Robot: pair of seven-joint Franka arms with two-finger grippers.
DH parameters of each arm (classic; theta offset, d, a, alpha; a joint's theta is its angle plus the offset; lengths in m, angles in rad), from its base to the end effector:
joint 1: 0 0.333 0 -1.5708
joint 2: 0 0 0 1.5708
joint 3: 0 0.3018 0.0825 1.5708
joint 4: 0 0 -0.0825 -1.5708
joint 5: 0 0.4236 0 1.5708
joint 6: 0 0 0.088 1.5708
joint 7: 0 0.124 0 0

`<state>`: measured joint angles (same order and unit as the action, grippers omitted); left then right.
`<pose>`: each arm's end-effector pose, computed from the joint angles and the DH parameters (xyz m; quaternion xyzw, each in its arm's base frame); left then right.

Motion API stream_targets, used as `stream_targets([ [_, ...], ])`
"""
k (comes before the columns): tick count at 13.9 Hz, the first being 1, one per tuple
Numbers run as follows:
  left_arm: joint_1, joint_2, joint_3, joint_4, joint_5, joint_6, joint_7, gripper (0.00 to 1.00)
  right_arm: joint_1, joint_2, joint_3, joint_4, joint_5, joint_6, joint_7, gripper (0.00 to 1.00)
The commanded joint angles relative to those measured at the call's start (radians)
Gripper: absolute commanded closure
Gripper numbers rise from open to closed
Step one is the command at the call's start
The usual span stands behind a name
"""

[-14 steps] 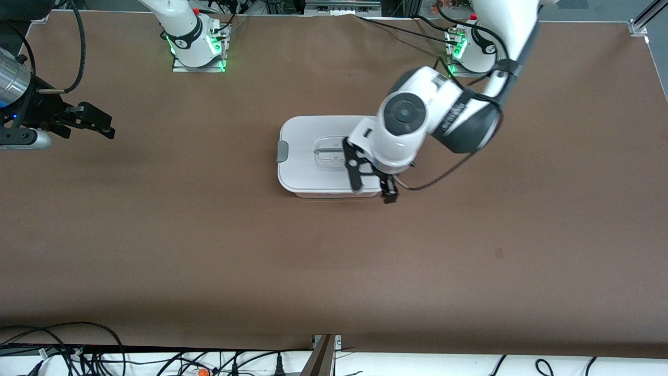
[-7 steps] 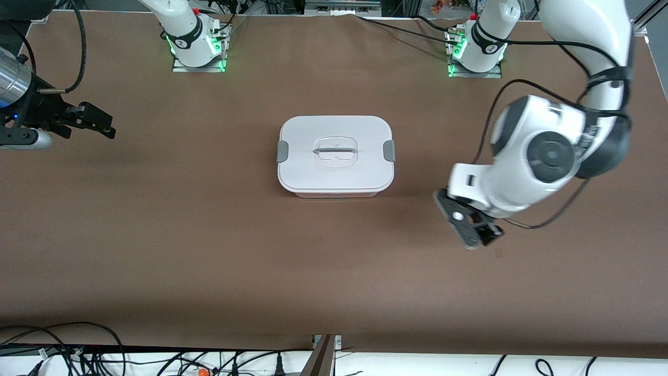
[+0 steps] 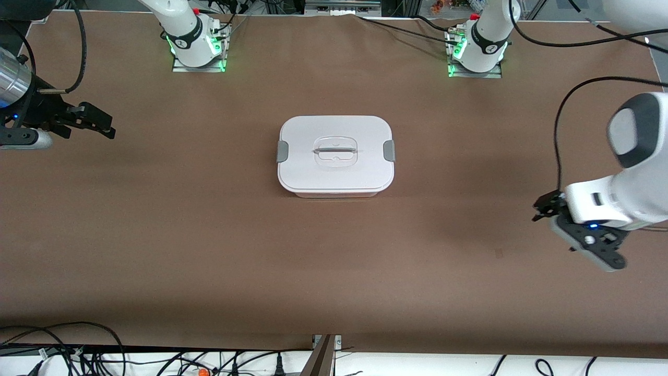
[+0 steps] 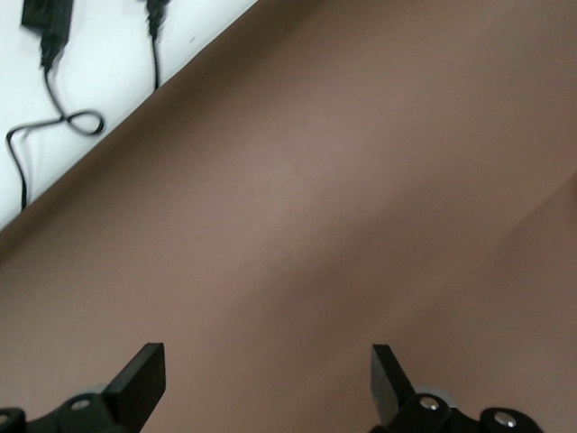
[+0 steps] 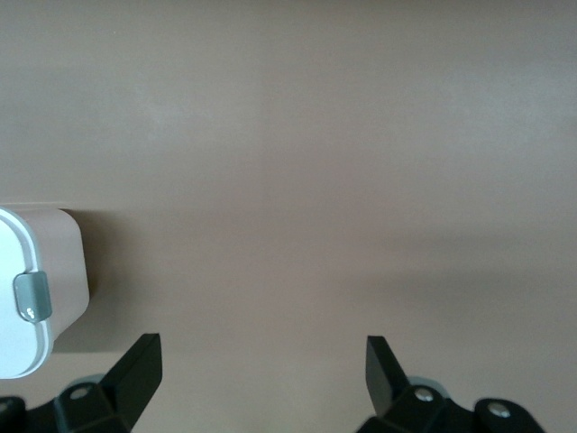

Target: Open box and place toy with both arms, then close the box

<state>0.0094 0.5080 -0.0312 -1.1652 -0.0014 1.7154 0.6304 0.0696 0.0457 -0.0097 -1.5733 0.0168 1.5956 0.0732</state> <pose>0.7417 -0.0112 0.4753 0.9478 -0.3182 0.0227 0.0015 0.6071 0.0386 0.5667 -0.9999 0.0070 0.0122 0.0074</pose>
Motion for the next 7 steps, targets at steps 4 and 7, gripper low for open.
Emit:
stream_targets([
  [4,-0.005,-0.248,0.030,-0.163,-0.061,-0.143,-0.369,0.00,-0.002,0.011,0.004,0.019,-0.018,-0.016,0.013,0.00],
  [7,-0.002,-0.334,0.072,-0.221,-0.048,-0.146,-0.304,0.00,-0.002,0.011,0.004,0.019,-0.018,-0.016,0.013,0.00],
])
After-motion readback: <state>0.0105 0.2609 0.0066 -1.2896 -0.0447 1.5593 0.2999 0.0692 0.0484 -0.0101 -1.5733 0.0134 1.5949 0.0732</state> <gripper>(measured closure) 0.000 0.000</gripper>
